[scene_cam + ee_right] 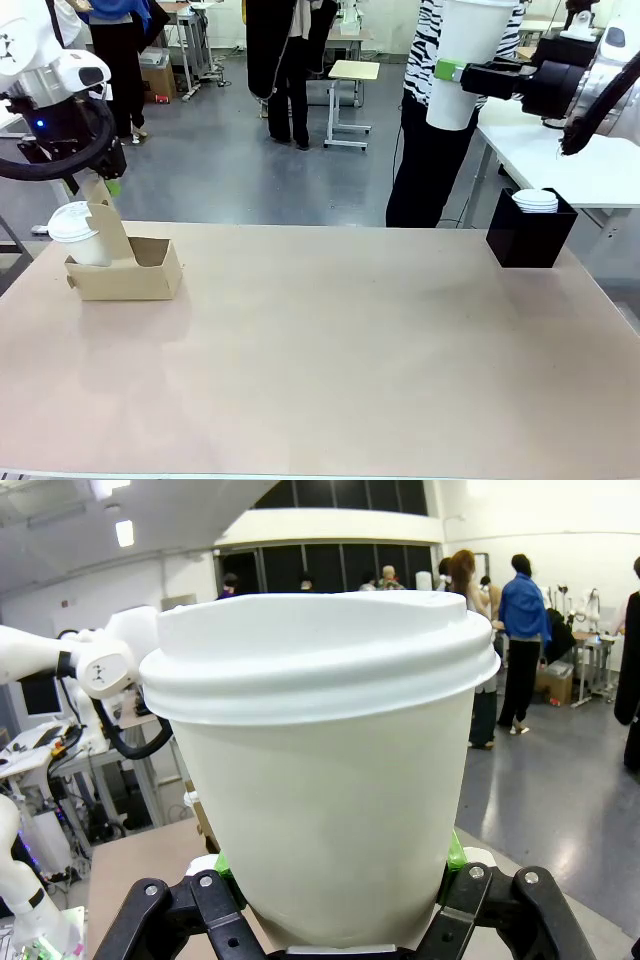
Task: Pour a drink into a cup and package it in a carrier.
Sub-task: Position the Cup Carrier in the center of the table.
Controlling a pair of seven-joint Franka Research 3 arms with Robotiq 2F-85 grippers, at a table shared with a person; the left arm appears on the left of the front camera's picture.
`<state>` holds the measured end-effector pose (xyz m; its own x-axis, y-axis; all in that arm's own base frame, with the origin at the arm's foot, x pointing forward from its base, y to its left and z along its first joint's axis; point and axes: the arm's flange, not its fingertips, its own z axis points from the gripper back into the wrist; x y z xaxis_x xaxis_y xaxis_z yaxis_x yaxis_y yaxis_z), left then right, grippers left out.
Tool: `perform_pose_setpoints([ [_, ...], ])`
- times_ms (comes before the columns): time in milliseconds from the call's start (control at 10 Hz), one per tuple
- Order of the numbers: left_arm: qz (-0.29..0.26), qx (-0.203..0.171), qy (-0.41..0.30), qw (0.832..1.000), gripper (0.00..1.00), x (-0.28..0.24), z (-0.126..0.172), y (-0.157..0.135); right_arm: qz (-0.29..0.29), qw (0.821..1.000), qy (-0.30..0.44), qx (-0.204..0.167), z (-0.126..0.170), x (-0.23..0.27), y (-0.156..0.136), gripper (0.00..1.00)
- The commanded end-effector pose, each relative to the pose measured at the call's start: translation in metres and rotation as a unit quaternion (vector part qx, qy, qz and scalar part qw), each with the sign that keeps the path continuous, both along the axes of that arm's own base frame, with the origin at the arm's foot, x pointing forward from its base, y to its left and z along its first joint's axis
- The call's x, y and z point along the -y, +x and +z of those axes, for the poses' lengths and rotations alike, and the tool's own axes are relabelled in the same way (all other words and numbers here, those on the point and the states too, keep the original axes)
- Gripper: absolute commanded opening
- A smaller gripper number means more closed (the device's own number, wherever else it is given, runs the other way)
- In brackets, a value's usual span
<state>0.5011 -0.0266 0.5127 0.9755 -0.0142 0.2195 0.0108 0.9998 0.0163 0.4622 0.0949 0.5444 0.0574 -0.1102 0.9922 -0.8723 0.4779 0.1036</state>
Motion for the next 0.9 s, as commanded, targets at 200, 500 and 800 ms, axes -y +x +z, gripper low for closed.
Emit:
perform_pose_setpoints([
  [200,0.016,-0.012,0.007,1.000,0.00,0.0041,-0.0018,0.0059,0.001,1.000,0.001,0.013,0.0041,-0.0015,0.0023,0.80],
  [500,0.017,-0.016,0.005,1.000,0.00,0.0044,-0.0045,0.0068,0.001,1.000,0.001,0.013,0.0041,-0.0015,0.0023,0.80],
  [800,0.004,-0.010,-0.001,1.000,0.00,0.0008,-0.0068,0.0027,0.001,1.000,0.001,0.013,0.0041,-0.0015,0.0023,0.80],
])
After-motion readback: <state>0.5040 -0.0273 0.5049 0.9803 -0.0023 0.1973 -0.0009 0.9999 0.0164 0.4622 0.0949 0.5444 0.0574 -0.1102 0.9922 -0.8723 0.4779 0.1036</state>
